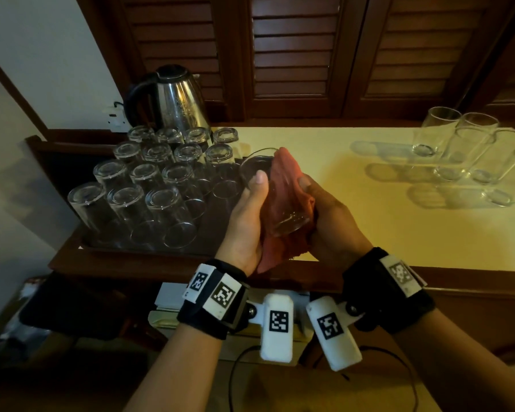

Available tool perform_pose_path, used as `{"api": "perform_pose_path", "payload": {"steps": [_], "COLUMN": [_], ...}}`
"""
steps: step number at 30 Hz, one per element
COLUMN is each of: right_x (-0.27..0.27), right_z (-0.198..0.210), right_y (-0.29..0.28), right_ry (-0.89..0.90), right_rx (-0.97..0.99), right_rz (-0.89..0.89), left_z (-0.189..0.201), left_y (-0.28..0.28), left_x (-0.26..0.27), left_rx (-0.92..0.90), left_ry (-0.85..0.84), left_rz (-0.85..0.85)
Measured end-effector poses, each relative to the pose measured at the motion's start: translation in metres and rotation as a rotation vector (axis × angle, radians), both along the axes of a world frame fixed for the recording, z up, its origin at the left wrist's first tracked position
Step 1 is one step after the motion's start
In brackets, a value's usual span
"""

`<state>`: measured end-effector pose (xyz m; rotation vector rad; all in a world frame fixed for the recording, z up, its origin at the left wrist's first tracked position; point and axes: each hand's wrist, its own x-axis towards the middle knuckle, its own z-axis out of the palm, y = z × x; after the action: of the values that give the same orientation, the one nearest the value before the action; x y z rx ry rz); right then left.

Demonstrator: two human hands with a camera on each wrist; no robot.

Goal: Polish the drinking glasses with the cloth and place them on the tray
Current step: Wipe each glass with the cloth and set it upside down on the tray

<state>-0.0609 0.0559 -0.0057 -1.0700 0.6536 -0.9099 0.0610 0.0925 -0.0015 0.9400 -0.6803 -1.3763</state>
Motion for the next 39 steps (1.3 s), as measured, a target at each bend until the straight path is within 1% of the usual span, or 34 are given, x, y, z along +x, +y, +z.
{"api": "perform_pose_path", "payload": {"steps": [1,2,3,6,7,8,10,13,15,17,19,20,22,24,25,27,28,30,32,33,35,37,39], "right_x": [-0.001,-0.002,-0.004,-0.007,-0.005,-0.003,0.001,0.0,-0.004,-0.005,-0.005,-0.003,0.0,0.003,0.003,0.002,0.002,0.001,-0.002,-0.003,-0.007,-0.01,-0.011], "right_z": [0.0,0.0,0.001,0.001,0.0,-0.001,-0.001,0.002,0.002,0.0,-0.003,-0.004,-0.005,-0.006,-0.006,-0.006,-0.006,-0.004,-0.004,-0.003,0.0,0.003,0.006], "right_y": [-0.001,-0.002,-0.003,-0.006,-0.005,-0.004,-0.001,0.0,0.0,-0.002,-0.003,-0.003,-0.001,0.001,0.003,0.006,0.009,0.015,0.019,0.019,0.016,0.008,-0.001], "right_ry": [-0.014,-0.017,0.003,0.178,0.226,0.237,0.145,-0.052,-0.081,-0.04,0.08,0.129,0.133,0.084,0.058,-0.022,-0.078,-0.225,-0.342,-0.376,-0.392,-0.341,-0.292], "right_rx": [0.054,0.061,0.011,-0.32,-0.398,-0.429,-0.362,-0.135,-0.07,-0.113,-0.246,-0.297,-0.329,-0.28,-0.218,-0.02,0.101,0.323,0.442,0.474,0.475,0.373,0.288], "right_rz": [0.002,-0.016,-0.039,-0.099,-0.09,-0.073,-0.031,0.027,0.034,-0.032,-0.098,-0.108,-0.087,-0.052,-0.043,-0.005,0.035,0.128,0.188,0.206,0.195,0.07,-0.021], "left_z": [0.0,0.0,0.001,0.008,0.011,0.011,0.013,0.011,0.013,0.015,0.018,0.019,0.018,0.015,0.013,0.008,0.006,0.004,0.006,0.006,0.007,0.007,0.009], "left_y": [0.001,0.001,0.001,-0.001,-0.001,-0.002,-0.001,0.002,0.004,0.001,-0.001,-0.001,0.0,0.001,0.002,0.001,0.0,-0.002,-0.002,-0.004,-0.005,-0.005,-0.004], "left_x": [0.003,0.006,0.009,0.017,0.016,0.013,0.007,0.008,0.012,0.015,0.013,0.01,0.002,-0.004,-0.005,-0.005,-0.004,-0.002,0.001,0.003,0.011,0.018,0.024], "left_rx": [-0.003,-0.002,0.005,0.04,0.032,0.022,0.014,-0.044,-0.008,0.053,0.104,0.11,0.134,0.145,0.152,0.155,0.128,0.079,0.064,0.072,0.047,0.014,-0.023], "left_ry": [0.026,0.025,0.014,0.001,-0.012,-0.033,-0.092,-0.051,-0.062,-0.111,-0.162,-0.172,-0.192,-0.219,-0.229,-0.211,-0.197,-0.146,-0.14,-0.149,-0.134,-0.127,-0.163], "left_rz": [-0.026,-0.054,-0.055,-0.014,-0.028,-0.037,-0.032,-0.107,-0.12,-0.045,0.015,0.006,-0.016,0.027,0.048,0.054,0.047,0.032,0.038,0.054,0.065,0.104,0.121]}}
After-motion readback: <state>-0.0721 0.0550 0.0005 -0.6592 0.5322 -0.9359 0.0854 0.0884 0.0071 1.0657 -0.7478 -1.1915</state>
